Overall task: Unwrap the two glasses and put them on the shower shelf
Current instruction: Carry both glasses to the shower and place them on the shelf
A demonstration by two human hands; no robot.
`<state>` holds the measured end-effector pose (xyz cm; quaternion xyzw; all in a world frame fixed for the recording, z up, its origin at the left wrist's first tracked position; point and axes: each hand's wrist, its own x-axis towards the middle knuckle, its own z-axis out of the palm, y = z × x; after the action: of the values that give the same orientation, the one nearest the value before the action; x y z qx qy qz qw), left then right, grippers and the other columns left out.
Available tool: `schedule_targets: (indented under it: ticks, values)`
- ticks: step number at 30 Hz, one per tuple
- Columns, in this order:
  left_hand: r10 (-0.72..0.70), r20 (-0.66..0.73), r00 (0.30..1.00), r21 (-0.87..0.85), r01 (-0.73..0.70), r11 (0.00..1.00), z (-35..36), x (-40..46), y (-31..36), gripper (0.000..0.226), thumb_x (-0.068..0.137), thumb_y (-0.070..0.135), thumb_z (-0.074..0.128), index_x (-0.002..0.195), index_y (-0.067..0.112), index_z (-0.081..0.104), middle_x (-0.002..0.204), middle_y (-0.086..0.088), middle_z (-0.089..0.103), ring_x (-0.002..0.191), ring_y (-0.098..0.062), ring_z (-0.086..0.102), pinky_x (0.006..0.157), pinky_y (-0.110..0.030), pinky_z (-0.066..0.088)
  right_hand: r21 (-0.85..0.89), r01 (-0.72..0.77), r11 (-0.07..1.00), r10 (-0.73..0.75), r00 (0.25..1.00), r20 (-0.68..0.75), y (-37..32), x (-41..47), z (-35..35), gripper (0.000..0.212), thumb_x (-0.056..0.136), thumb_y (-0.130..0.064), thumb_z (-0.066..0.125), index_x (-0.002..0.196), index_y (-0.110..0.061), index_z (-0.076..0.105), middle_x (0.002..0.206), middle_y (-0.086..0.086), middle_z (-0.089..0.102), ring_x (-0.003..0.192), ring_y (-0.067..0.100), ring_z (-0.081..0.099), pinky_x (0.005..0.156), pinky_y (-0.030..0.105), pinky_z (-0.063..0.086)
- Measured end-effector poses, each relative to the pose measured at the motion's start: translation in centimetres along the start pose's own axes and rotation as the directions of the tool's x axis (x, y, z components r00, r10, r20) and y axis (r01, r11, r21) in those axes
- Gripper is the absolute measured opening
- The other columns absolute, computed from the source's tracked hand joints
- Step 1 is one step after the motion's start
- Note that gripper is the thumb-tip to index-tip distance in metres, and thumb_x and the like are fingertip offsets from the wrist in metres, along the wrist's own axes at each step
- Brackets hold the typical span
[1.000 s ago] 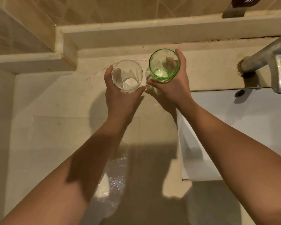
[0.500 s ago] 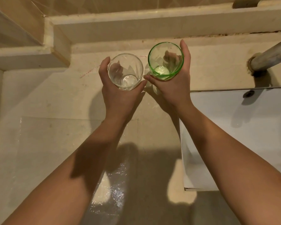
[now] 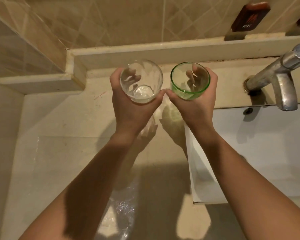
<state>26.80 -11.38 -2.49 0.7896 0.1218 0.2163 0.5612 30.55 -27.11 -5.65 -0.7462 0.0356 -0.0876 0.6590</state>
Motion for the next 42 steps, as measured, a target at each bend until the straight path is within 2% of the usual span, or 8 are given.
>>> schedule_targets:
  ticks: [14, 20, 24, 27, 32, 36, 39, 42]
  values:
    - [0.193, 0.042, 0.980, -0.184, -0.182, 0.966, 0.5, -2.1, 10.9, 0.088, 0.068, 0.013, 0.091, 0.138, 0.009, 0.037, 0.123, 0.007, 0.056, 0.114, -0.013, 0.060, 0.097, -0.026, 0.051, -0.059, 0.327, 0.943, -0.333, 0.928, -0.165, -10.1, -1.6, -7.3, 0.088, 0.069, -0.014, 0.093, 0.137, -0.003, 0.039, 0.127, -0.016, 0.050, 0.119, -0.006, 0.052, 0.102, 0.017, 0.043]
    - [0.275, 0.125, 0.953, -0.196, -0.248, 0.949, 0.2, -3.7, 14.7, 0.088, 0.067, 0.015, 0.091, 0.137, 0.010, 0.037, 0.125, -0.007, 0.058, 0.112, -0.019, 0.061, 0.096, -0.028, 0.051, -0.034, 0.341, 0.939, -0.342, 0.928, -0.148, -13.5, -4.0, -10.8, 0.087, 0.069, -0.013, 0.094, 0.137, -0.003, 0.040, 0.129, 0.003, 0.055, 0.122, 0.009, 0.056, 0.103, 0.024, 0.047]
    - [0.332, 0.164, 0.929, -0.201, -0.298, 0.933, -0.4, -4.6, 16.5, 0.089, 0.066, 0.018, 0.090, 0.137, 0.015, 0.037, 0.125, -0.005, 0.059, 0.114, -0.020, 0.062, 0.098, -0.030, 0.051, -0.084, 0.386, 0.918, -0.394, 0.913, -0.107, -15.2, -5.2, -13.8, 0.091, 0.068, -0.015, 0.095, 0.139, -0.003, 0.039, 0.130, -0.023, 0.052, 0.123, 0.006, 0.055, 0.102, 0.022, 0.047]
    - [0.419, 0.222, 0.880, -0.194, -0.382, 0.904, -1.1, -5.4, 17.4, 0.091, 0.065, 0.023, 0.091, 0.137, 0.015, 0.036, 0.126, -0.001, 0.058, 0.116, -0.019, 0.061, 0.099, -0.034, 0.051, -0.174, 0.442, 0.880, -0.455, 0.890, -0.040, -16.1, -6.4, -15.7, 0.096, 0.067, -0.024, 0.095, 0.141, -0.006, 0.038, 0.130, -0.035, 0.050, 0.125, 0.009, 0.056, 0.104, 0.031, 0.049]
    - [0.563, 0.313, 0.765, -0.168, -0.539, 0.826, -2.7, -7.2, 17.8, 0.095, 0.065, 0.028, 0.092, 0.139, 0.012, 0.034, 0.130, 0.011, 0.052, 0.122, -0.007, 0.058, 0.099, -0.022, 0.047, -0.276, 0.478, 0.834, -0.503, 0.864, -0.024, -17.5, -9.8, -18.3, 0.098, 0.067, -0.035, 0.094, 0.143, -0.014, 0.036, 0.137, -0.024, 0.048, 0.127, 0.007, 0.055, 0.103, 0.026, 0.050]
    - [0.623, 0.366, 0.691, -0.170, -0.608, 0.775, -3.8, -8.3, 18.1, 0.094, 0.063, 0.024, 0.093, 0.136, 0.000, 0.040, 0.133, 0.001, 0.049, 0.121, -0.002, 0.054, 0.100, -0.016, 0.042, -0.375, 0.461, 0.804, -0.522, 0.850, -0.074, -18.4, -13.4, -19.6, 0.098, 0.066, -0.033, 0.094, 0.144, -0.032, 0.034, 0.137, -0.037, 0.046, 0.125, -0.004, 0.054, 0.099, 0.012, 0.045]
    - [0.670, 0.404, 0.623, -0.247, -0.631, 0.735, -4.6, -8.9, 18.7, 0.093, 0.064, 0.028, 0.089, 0.137, 0.006, 0.035, 0.133, -0.007, 0.050, 0.121, -0.001, 0.052, 0.101, -0.013, 0.039, -0.448, 0.382, 0.808, -0.489, 0.860, -0.148, -19.0, -16.4, -19.5, 0.105, 0.064, -0.036, 0.095, 0.141, -0.052, 0.026, 0.133, -0.037, 0.048, 0.122, -0.001, 0.057, 0.098, 0.018, 0.049]
    - [0.721, 0.437, 0.538, -0.331, -0.649, 0.685, -5.5, -9.9, 18.9, 0.094, 0.064, 0.027, 0.089, 0.138, 0.013, 0.033, 0.132, -0.011, 0.049, 0.120, -0.010, 0.051, 0.103, -0.016, 0.039, -0.487, 0.329, 0.809, -0.472, 0.858, -0.204, -19.0, -20.1, -19.3, 0.104, 0.064, -0.039, 0.094, 0.142, -0.052, 0.026, 0.134, -0.036, 0.048, 0.123, 0.004, 0.058, 0.100, 0.023, 0.050]
